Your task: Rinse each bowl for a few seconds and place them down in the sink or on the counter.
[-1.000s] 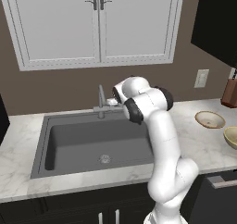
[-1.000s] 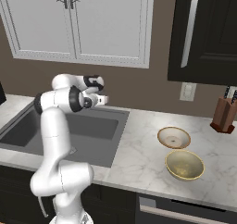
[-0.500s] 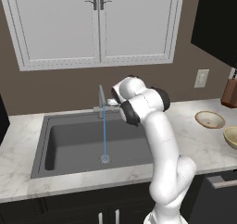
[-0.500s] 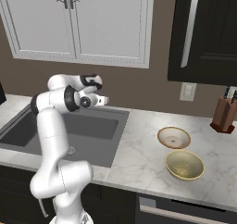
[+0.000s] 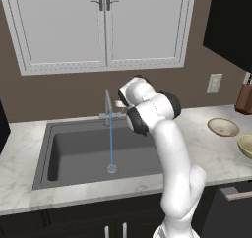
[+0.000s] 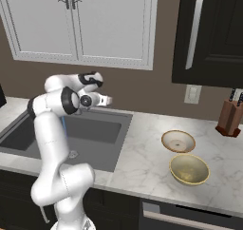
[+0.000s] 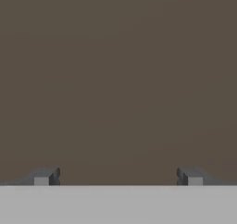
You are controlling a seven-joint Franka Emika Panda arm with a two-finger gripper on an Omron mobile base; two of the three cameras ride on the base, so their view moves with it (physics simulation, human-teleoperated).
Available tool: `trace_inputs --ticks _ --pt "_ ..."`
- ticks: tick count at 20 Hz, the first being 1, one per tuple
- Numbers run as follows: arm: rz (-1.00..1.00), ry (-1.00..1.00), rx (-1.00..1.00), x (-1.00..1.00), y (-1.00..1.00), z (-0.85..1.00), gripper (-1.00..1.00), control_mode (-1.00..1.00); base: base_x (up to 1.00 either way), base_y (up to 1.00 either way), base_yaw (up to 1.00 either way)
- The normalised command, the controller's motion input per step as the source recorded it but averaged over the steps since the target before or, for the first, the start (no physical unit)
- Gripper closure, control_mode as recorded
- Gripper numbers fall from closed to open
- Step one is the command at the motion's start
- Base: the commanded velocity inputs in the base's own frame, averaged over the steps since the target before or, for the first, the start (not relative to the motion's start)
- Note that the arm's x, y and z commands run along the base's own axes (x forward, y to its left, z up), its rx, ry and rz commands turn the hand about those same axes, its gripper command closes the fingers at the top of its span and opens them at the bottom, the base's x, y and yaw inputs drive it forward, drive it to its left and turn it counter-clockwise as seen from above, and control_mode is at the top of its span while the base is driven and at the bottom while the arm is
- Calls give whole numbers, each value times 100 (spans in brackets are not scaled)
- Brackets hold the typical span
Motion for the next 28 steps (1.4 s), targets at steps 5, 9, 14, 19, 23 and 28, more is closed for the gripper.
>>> trace_inputs --ticks 5,9,14,19,23,28 --pt "-2 3 6 -5 -21 51 -100 -100 0 0 0" --pt "0 2 5 -27 -18 40 -100 -100 0 0 0" --pt "0 0 0 -38 -18 38 -100 -100 0 0 0" --pt "0 1 -1 -35 -16 43 -100 -100 0 0 0" --pt "2 0 -4 -45 -16 36 -100 -100 0 0 0" --pt "3 0 -8 -55 -15 22 -100 -100 0 0 0"
